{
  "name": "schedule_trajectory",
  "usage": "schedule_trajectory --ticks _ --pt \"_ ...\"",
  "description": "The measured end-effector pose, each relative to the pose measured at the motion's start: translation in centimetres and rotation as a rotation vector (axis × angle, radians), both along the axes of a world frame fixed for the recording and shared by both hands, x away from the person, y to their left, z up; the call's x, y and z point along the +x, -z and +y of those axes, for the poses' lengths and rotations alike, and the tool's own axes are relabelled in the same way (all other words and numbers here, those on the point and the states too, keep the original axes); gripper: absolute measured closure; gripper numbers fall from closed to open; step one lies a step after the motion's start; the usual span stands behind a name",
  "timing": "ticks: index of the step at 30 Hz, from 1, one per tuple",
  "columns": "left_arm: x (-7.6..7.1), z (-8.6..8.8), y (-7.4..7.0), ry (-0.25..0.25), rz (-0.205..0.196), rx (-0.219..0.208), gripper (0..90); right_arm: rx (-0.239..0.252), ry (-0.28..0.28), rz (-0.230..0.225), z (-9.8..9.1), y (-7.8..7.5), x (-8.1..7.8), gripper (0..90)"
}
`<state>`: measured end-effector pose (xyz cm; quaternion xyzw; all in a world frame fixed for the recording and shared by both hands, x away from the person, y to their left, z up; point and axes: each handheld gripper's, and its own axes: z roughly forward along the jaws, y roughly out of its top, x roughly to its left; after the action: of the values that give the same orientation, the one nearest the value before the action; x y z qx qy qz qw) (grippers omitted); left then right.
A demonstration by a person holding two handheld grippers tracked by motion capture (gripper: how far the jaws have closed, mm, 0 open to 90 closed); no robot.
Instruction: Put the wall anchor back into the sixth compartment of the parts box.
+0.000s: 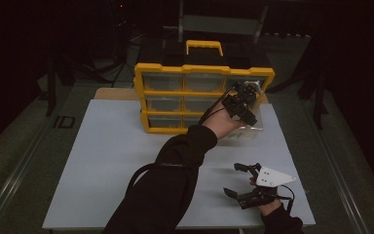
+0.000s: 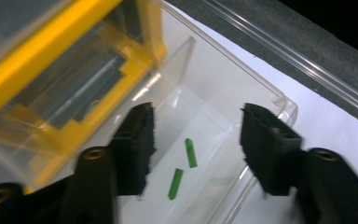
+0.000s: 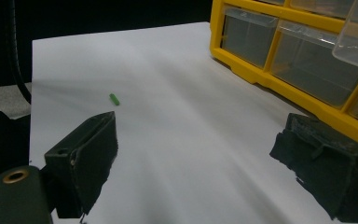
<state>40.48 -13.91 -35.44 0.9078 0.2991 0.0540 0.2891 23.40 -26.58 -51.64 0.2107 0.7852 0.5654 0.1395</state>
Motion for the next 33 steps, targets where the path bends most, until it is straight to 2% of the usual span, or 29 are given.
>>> schedule_trajectory --ticks 4,8,10,21,25,33 --pt "0.0 0.7 -0.4 -0.008 0.001 -0.016 28.3 0.000 0.001 -0.001 0.0 0.0 0.0 10.9" --pt "-0.1 1.3 -0.6 -0.023 0.011 0.003 6.9 0.000 0.002 0.000 0.0 0.0 0.0 10.8" --pt "-0.1 1.5 -0.7 -0.018 0.014 0.016 0.7 0.001 0.003 0.001 0.0 0.0 0.0 10.8" --pt "-1.0 4.1 -1.6 0.011 0.012 -0.009 0.0 -0.004 0.003 -0.001 0.0 0.0 0.0 10.8" --pt "-1.2 5.6 -1.4 0.021 0.019 -0.021 0.0 -0.006 0.004 -0.003 0.1 -0.1 0.0 10.8" --pt "-1.5 7.4 -1.2 0.028 0.012 -0.024 0.0 -0.009 0.004 0.001 0.1 0.0 0.0 10.8"
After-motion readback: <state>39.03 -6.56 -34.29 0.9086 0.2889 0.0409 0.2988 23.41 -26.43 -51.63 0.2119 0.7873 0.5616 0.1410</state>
